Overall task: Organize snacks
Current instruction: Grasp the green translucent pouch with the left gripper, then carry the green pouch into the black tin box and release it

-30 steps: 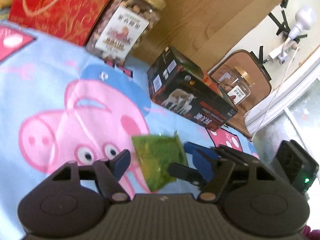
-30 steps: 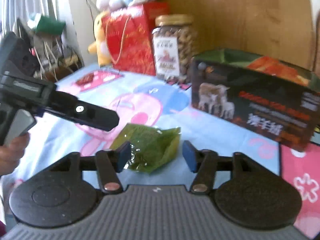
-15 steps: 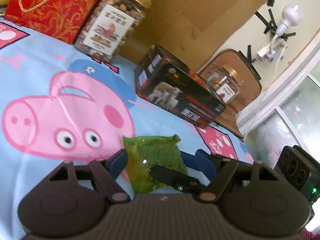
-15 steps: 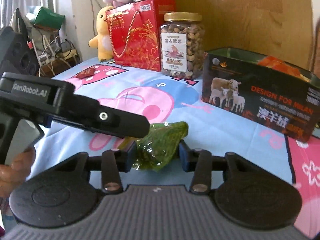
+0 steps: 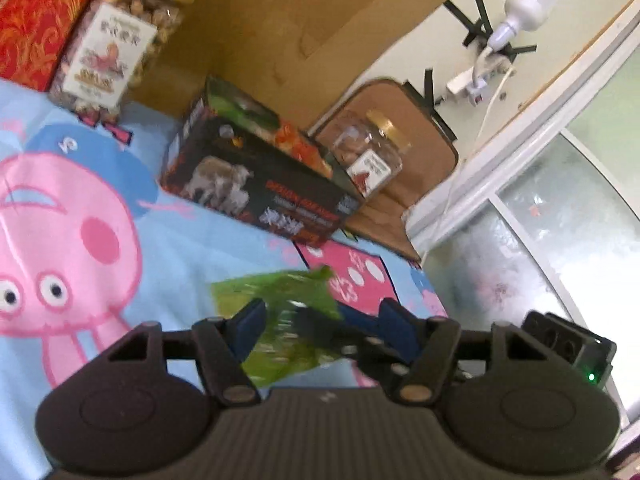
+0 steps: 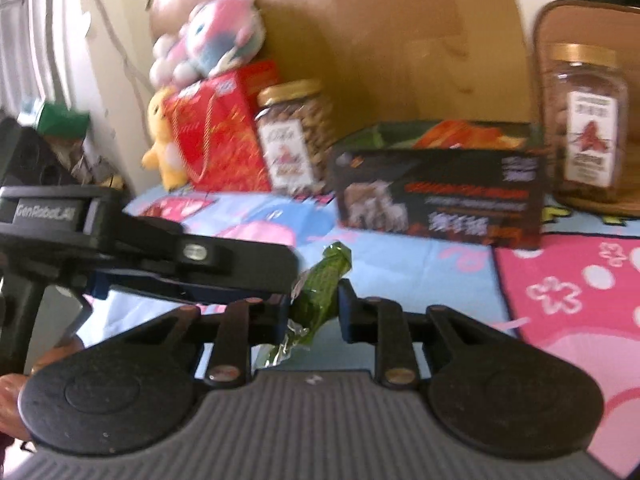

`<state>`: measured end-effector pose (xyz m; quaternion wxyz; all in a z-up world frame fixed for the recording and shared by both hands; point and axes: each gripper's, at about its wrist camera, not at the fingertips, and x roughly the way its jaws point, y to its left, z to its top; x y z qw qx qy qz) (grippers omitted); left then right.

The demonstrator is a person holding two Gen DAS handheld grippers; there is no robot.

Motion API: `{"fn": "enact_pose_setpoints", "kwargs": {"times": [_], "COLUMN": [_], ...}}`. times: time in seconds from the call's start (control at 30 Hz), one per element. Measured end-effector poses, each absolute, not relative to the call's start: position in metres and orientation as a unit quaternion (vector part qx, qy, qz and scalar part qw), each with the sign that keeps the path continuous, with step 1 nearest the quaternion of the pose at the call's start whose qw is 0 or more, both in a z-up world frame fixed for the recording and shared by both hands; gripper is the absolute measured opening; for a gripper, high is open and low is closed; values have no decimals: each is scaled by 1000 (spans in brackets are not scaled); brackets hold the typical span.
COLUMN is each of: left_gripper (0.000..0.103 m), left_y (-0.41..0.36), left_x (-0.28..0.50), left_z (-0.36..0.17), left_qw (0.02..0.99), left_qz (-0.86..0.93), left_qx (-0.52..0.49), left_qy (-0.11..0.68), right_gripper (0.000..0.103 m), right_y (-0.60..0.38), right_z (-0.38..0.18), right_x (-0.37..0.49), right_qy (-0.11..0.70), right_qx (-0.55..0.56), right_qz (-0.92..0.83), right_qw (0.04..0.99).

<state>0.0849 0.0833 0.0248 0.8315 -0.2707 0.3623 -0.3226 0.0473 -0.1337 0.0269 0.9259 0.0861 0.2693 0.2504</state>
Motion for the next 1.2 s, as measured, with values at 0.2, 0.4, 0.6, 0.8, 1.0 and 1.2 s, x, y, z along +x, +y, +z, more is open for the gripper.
{"fn": "enact_pose_setpoints", "kwargs": {"times": [0.2, 0.4, 0.6, 0.8, 1.0, 1.2], "left_gripper": [77, 75, 46, 46, 46, 46], "left_y": [84, 68, 54, 47, 25, 3], "left_x": [93, 92, 95, 116, 162, 218], "left_z": [7, 8, 22, 55, 83, 84], "left_qw": [808, 796, 809, 831, 855, 864], "left_qz": [-312, -338, -346, -348, -340, -326], "left_qx": [-301, -301, -266, -230, -182, -157], "left_qy": [399, 401, 394, 367, 346, 349], "right_gripper": [26, 26, 26, 26, 26, 26], "right_y": [-188, -224, -222, -220, -215, -222], "right_z": [21, 7, 12, 37, 68, 77], "right_x": [53, 61, 57, 72, 108, 163], "right_qy": [271, 284, 275, 247, 213, 205], "right_qx": [218, 349, 350, 300, 232, 184], "right_qz": [228, 236, 247, 238, 219, 190], "right_qw": [910, 862, 861, 890, 923, 942]}}
